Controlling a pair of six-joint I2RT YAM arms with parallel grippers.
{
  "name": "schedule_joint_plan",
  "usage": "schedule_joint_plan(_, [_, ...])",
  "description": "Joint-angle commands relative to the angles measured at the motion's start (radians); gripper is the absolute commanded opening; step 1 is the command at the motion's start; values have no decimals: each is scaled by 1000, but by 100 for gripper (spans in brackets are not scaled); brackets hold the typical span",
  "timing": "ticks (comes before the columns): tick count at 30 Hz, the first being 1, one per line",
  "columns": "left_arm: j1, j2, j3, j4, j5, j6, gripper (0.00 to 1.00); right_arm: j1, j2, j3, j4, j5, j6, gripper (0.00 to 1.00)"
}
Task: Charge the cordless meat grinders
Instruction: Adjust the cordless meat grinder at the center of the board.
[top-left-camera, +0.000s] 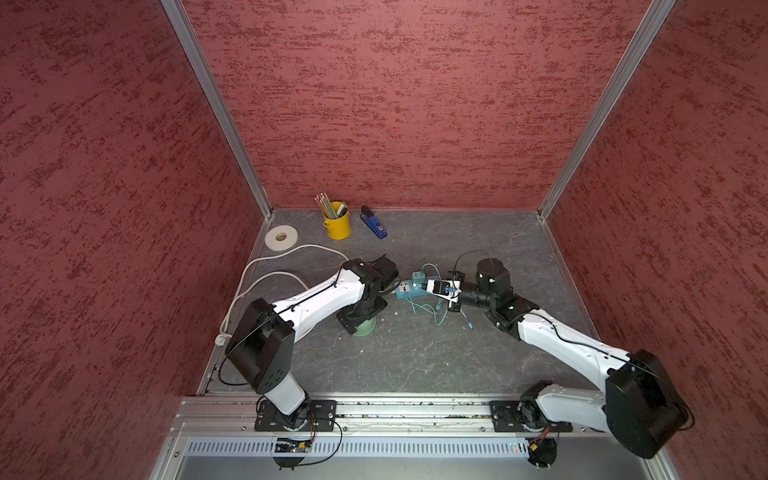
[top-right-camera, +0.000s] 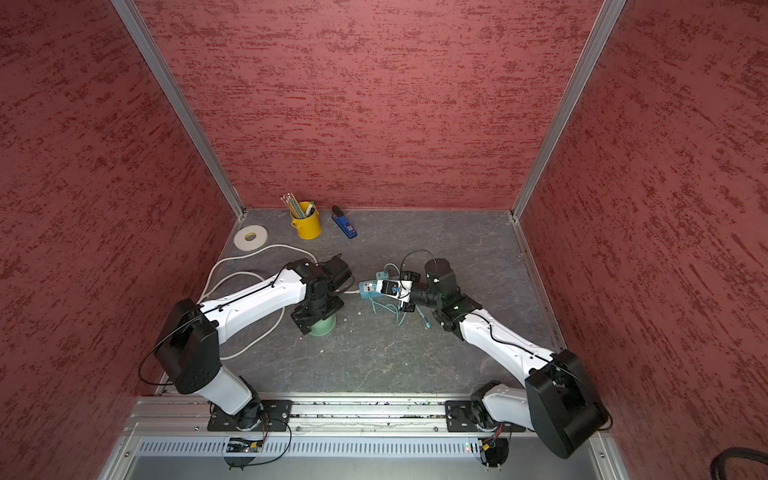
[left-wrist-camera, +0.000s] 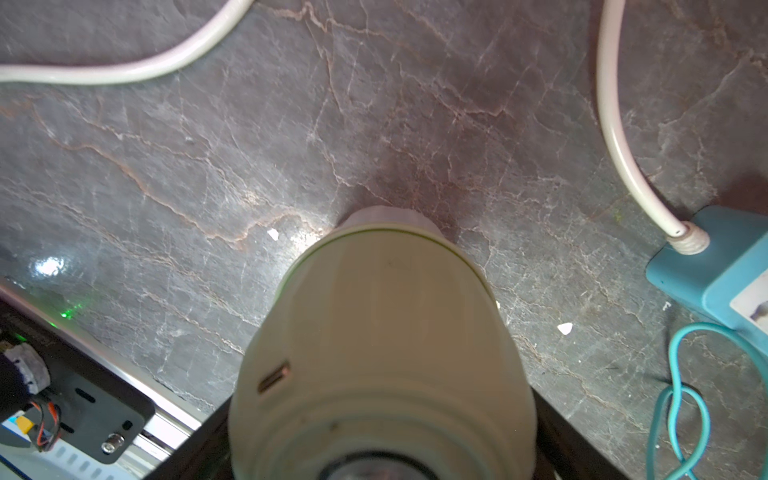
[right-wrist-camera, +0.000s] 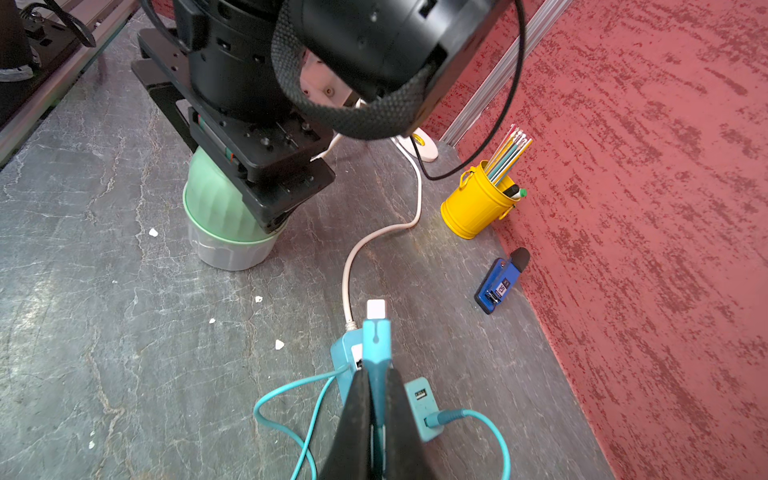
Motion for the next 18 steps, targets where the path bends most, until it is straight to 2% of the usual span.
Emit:
schedule_joint_plan(1, [-5,3,14,-7,-71,119,59,8,-45,-23,-2,-3,25,0])
schedule_joint_plan(4, [-8,-13,9,51,-74,291,39,8,-68,-39,-10,0,37,0])
schedule_joint_plan(8, [-17,-49,-15,130,-60,524,25,9,-107,-61,-29,14,51,0])
schedule_joint_plan(10, [-23,-84,-35,166,-54,634,11,9,-132,-72,-41,25,59,0])
schedule_joint_plan(12, [-23,-125,-52,209,-19,751,2,8,-152,-74,-58,38,66,0])
schedule_joint_plan(18, [-19,-258,-81,304,27,1088,0,8,-223,-95,-101,54,101,0])
